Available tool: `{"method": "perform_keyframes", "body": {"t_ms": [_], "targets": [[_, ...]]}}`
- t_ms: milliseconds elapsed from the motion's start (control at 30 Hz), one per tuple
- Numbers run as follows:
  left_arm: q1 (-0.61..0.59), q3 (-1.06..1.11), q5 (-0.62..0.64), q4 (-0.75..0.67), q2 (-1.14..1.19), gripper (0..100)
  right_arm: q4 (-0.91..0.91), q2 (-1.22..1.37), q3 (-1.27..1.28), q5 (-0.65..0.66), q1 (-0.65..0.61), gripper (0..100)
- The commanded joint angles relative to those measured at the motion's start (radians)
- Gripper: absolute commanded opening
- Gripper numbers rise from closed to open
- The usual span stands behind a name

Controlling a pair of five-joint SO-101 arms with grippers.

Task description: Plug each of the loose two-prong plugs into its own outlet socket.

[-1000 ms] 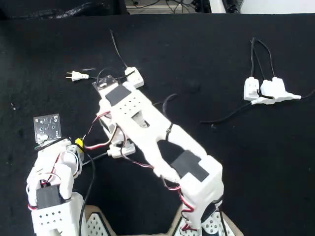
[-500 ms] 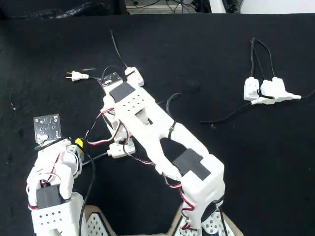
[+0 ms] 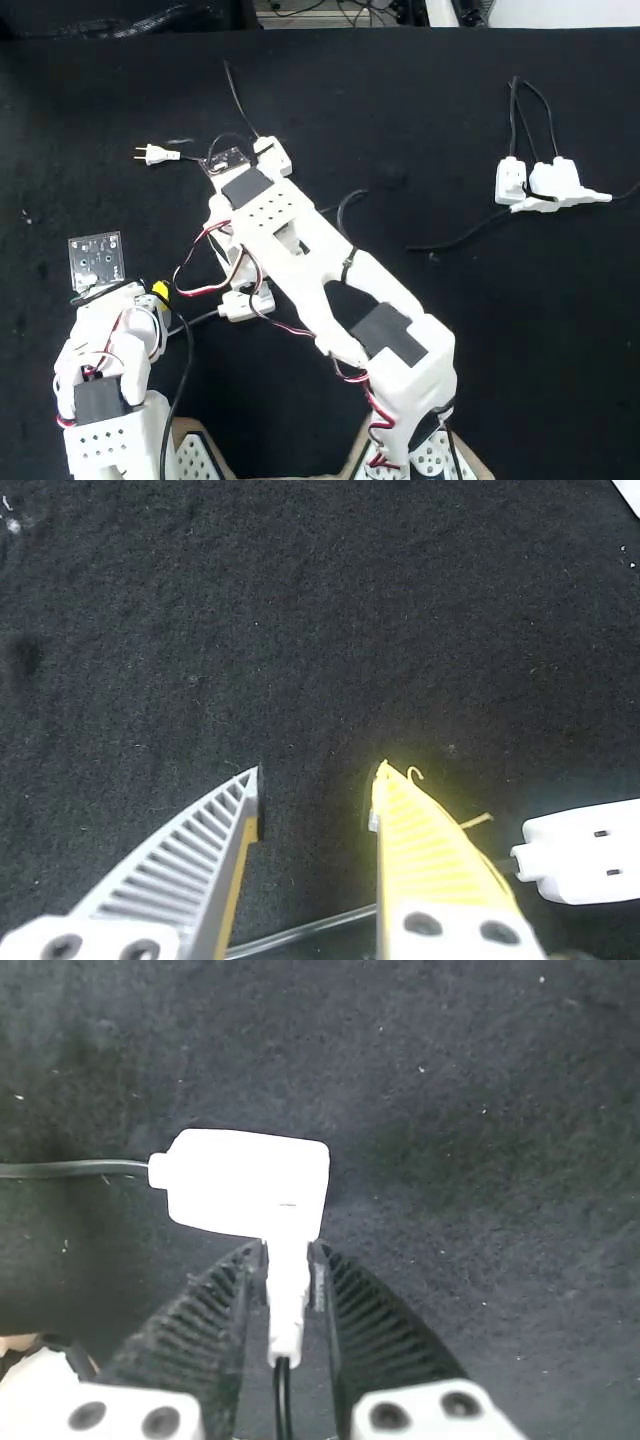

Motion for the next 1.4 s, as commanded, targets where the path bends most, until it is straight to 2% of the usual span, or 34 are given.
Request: {"method": "perform_keyframes", "body": {"t_ms": [0,500,867,1367], "targets": [[-0.012,-0.061,0.006,-0.015,-0.003,19,0.005,-0.008,-0.031,-0.011,0.020,1.0],[-0.012,-0.061,0.006,-0.015,-0.003,19,-0.008,-0.008,0.005,-0.008,0.049,1.0],[-0.012,-0.062,0.006,-0.015,-0.003,19,-0.009,-0.007,0.005,-0.011,-0.002,1.0],[-0.012,-0.062,0.006,-0.015,-0.003,19,-0.018,0.064,0.001,-0.009,0.002,1.0]]}}
